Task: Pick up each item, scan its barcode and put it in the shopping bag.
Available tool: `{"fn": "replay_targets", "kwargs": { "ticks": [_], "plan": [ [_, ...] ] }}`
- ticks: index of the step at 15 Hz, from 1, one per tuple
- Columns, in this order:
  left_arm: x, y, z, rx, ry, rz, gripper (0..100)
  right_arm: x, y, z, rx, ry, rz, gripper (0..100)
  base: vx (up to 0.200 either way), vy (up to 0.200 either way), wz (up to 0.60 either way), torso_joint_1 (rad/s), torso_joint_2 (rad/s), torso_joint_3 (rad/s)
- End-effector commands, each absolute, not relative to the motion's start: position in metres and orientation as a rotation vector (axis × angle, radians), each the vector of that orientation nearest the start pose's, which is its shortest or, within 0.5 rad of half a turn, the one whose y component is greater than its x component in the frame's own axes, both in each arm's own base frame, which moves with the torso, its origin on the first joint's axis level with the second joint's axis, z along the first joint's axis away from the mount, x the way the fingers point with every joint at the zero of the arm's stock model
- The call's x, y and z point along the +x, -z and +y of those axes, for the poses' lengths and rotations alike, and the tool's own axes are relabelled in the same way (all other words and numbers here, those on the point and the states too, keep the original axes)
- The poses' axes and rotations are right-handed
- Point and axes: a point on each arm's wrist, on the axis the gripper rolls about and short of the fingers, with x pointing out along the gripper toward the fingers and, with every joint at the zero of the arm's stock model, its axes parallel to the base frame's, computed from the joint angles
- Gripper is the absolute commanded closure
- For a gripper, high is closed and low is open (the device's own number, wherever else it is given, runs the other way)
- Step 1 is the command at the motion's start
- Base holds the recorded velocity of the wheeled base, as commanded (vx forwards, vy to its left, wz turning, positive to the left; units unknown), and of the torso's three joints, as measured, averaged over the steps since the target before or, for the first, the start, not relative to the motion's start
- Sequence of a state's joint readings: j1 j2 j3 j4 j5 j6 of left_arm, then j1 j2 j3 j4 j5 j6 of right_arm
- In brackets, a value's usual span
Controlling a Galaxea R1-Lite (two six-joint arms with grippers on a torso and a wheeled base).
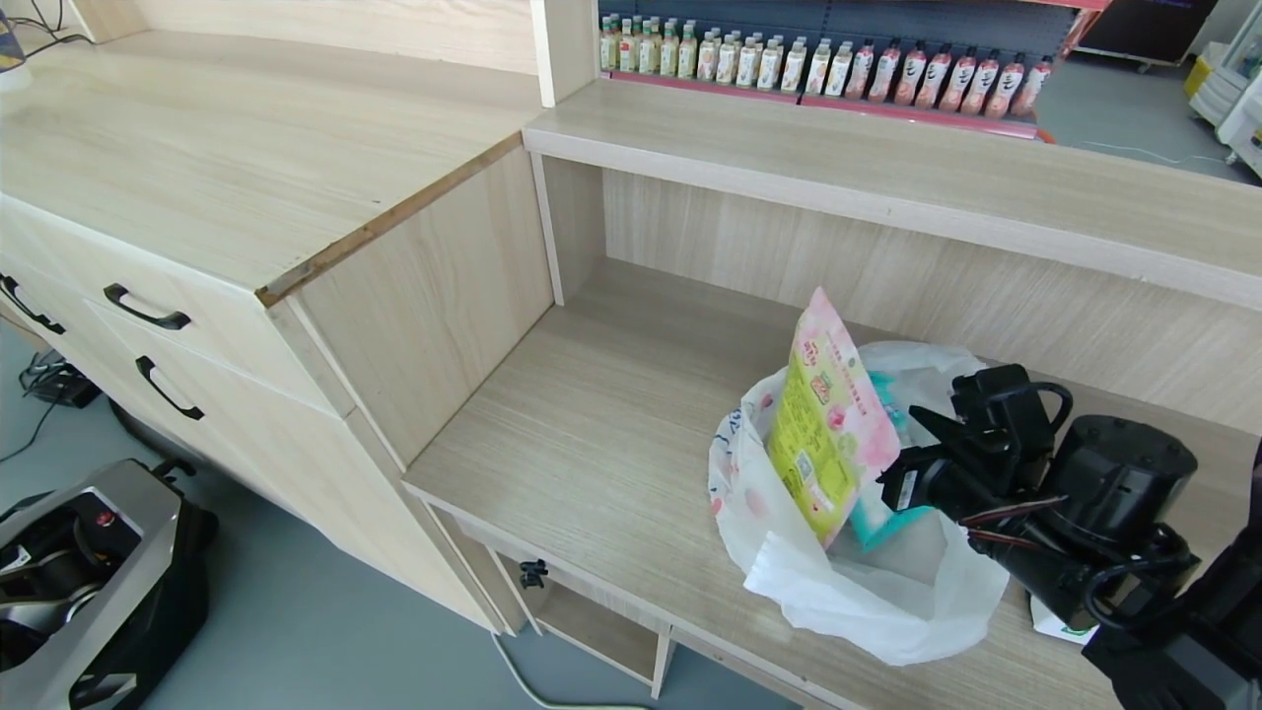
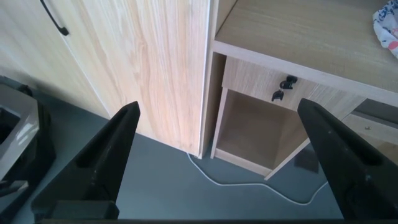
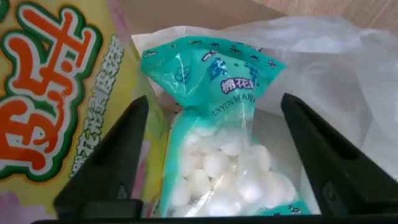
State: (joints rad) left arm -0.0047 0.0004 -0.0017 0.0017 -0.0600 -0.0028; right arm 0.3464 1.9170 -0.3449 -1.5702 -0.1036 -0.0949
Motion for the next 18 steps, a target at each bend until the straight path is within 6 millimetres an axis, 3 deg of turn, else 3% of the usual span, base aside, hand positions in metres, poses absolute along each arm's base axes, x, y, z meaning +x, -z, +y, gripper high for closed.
{"fn": "replay_targets", "kwargs": {
  "ticks": [1,5,8,11,18],
  "plan": [
    [-0.023,-0.076,-0.001,-0.003,0.064,0.000,0,0.265,-0.132,0.095,-0.090,-0.252,-0.113,0,0.000,0.000,0.00,0.000,0.00,0.000],
    [-0.023,-0.076,-0.001,-0.003,0.064,0.000,0,0.232,-0.210,0.086,-0.208,-0.318,-0.254,0,0.000,0.000,0.00,0.000,0.00,0.000],
    [-0.023,-0.076,-0.001,-0.003,0.064,0.000,0,0.199,-0.246,0.072,-0.313,-0.325,-0.259,0,0.000,0.000,-0.20,0.002,0.00,-0.001],
    [-0.023,-0.076,-0.001,-0.003,0.064,0.000,0,0.180,-0.257,0.065,-0.334,-0.322,-0.259,0,0.000,0.000,-0.60,0.002,0.00,0.004],
    [-0.023,-0.076,-0.001,-0.003,0.064,0.000,0,0.169,-0.258,0.048,-0.358,-0.244,-0.256,0,0.000,0.000,-0.60,0.001,0.00,0.002]
  ]
}}
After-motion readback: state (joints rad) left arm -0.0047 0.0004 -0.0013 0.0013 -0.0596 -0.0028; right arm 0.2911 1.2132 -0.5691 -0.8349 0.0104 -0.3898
